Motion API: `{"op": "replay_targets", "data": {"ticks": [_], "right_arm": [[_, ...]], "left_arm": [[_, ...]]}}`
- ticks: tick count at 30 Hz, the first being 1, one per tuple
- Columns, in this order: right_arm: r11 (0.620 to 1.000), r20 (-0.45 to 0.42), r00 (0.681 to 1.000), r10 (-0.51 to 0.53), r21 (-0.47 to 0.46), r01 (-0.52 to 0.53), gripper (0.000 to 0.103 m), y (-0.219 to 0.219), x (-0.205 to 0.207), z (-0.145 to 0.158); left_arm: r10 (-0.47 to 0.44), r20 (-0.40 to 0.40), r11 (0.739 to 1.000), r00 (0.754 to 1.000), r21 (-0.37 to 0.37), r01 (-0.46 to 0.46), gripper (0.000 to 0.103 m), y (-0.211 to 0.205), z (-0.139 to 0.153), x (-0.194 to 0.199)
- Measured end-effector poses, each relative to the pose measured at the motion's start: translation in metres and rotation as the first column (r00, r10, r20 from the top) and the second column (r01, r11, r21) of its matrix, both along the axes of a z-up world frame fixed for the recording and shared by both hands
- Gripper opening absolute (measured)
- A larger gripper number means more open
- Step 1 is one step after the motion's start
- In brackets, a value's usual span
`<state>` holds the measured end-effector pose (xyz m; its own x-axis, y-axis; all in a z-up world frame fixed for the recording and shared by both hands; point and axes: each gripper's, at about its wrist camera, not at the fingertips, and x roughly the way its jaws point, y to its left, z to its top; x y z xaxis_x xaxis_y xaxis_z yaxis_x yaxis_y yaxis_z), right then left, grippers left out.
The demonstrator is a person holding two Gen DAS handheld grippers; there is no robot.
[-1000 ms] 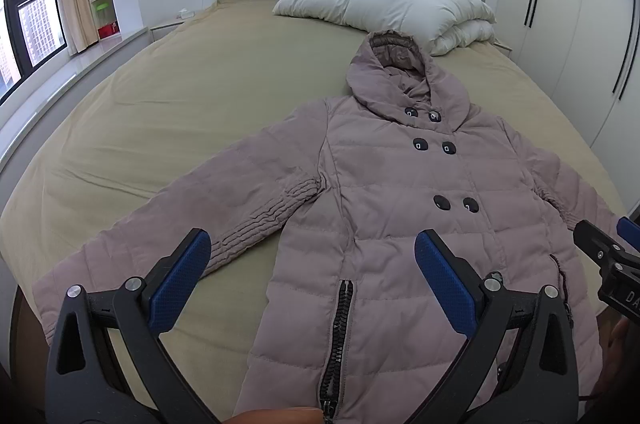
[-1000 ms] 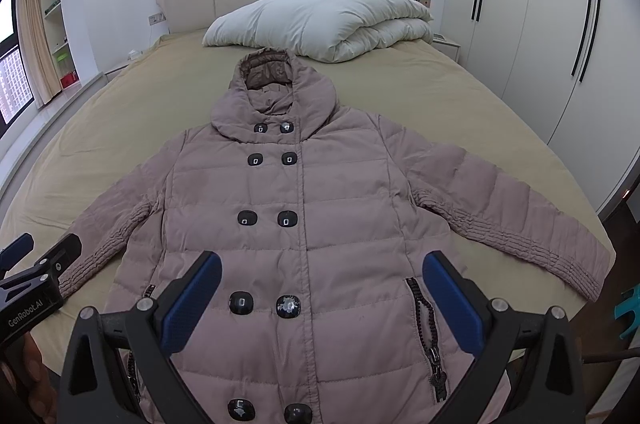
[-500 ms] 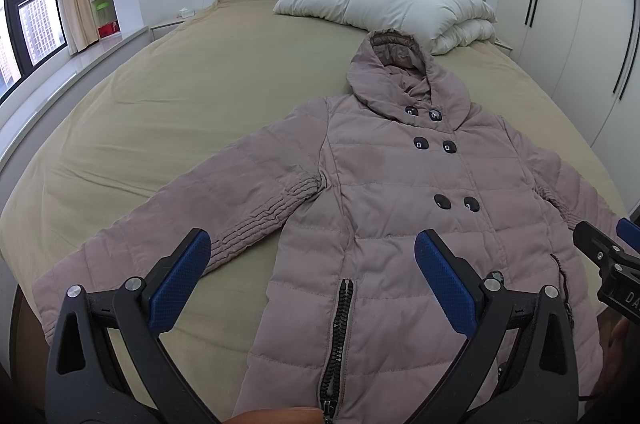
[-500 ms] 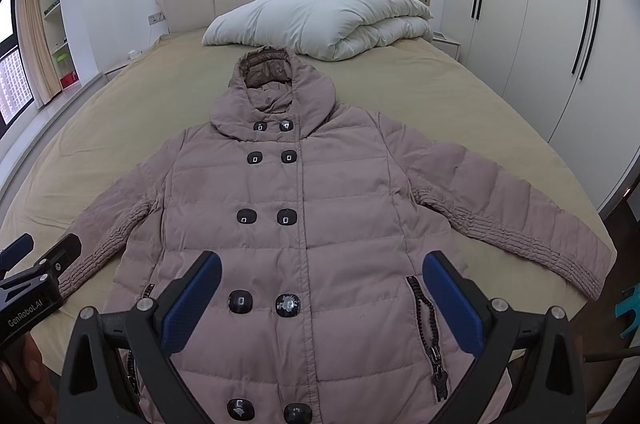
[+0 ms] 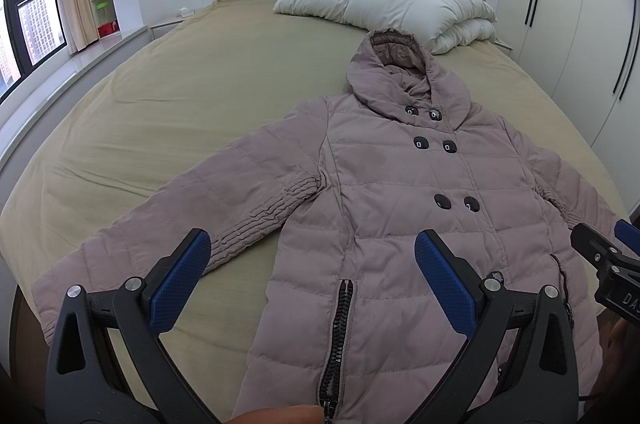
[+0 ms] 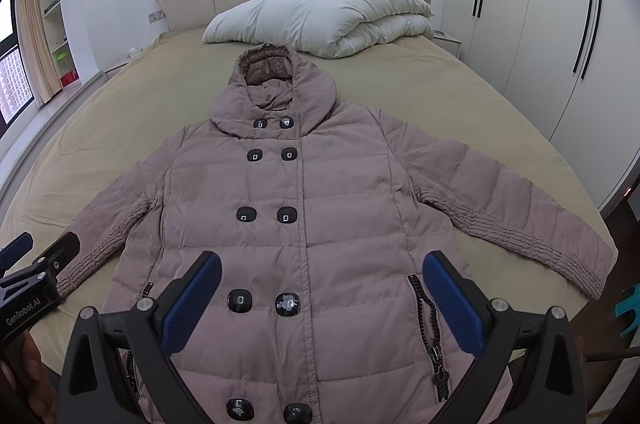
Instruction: Fold large clothes
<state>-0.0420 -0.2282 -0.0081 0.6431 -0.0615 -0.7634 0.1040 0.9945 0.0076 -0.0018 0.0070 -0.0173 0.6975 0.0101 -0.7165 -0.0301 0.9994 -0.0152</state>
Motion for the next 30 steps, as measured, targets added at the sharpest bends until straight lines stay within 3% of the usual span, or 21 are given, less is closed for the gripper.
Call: {"op": "replay_targets", "data": {"ticks": [18, 21, 25, 27, 30], "right_arm": [[1.0, -0.015, 1.0, -0.005, 0.008, 0.005, 0.103, -0.001, 0.004, -0.011], [1.0, -0.022, 1.0, -0.008, 0.026, 0.008, 0.103, -0.008, 0.008, -0.014], [0.993, -0.009, 0.999, -0.031, 0.111, 0.032, 0.103, -0.046, 0.01, -0.018], [0.978, 0.006, 0.995, -0.097, 0.188, 0.094, 0.103, -0.089, 0.006, -0.024], [0.896, -0.016, 0.964, -0.265, 0.366, 0.252, 0.103, -0.177, -0.004, -0.044]], "left_arm": [[0.015, -0.009, 1.0, 1.0, 0.011, -0.015, 0.103, -0.001, -0.008, 0.004], [-0.002, -0.02, 1.0, 1.0, -0.023, 0.001, 0.103, -0.002, -0.011, 0.009], [-0.034, -0.036, 0.998, 0.999, -0.053, 0.032, 0.103, -0.009, -0.02, 0.016], [-0.044, -0.045, 0.997, 0.998, -0.061, 0.042, 0.103, -0.013, -0.026, 0.021], [-0.081, -0.093, 0.985, 0.992, -0.161, 0.065, 0.103, -0.013, -0.039, 0.035]]}}
